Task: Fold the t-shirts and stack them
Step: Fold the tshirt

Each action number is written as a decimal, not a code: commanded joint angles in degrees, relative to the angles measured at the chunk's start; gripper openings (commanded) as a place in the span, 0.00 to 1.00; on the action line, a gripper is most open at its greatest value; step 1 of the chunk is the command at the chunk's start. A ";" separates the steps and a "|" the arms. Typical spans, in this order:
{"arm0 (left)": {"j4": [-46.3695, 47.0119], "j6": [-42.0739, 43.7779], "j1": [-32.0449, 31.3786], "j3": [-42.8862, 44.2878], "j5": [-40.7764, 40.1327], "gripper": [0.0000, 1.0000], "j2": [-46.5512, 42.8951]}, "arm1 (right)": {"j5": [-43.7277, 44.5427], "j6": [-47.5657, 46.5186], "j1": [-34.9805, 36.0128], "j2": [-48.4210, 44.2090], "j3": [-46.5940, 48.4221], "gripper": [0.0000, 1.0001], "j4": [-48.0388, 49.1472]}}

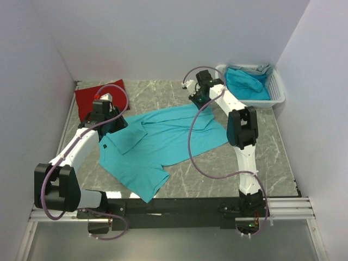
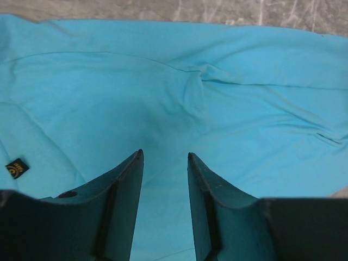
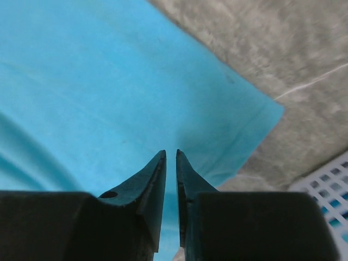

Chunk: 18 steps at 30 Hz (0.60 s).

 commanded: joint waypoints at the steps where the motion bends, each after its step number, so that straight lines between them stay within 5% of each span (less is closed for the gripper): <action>1: -0.07 2.09 1.51 -0.17 0.49 0.44 -1.59 | 5.45 -1.29 1.09 1.81 1.14 0.19 0.26; 18: -0.77 2.97 2.74 -1.05 1.72 0.45 -5.45 | 14.16 -5.59 3.12 13.76 14.50 0.17 -4.57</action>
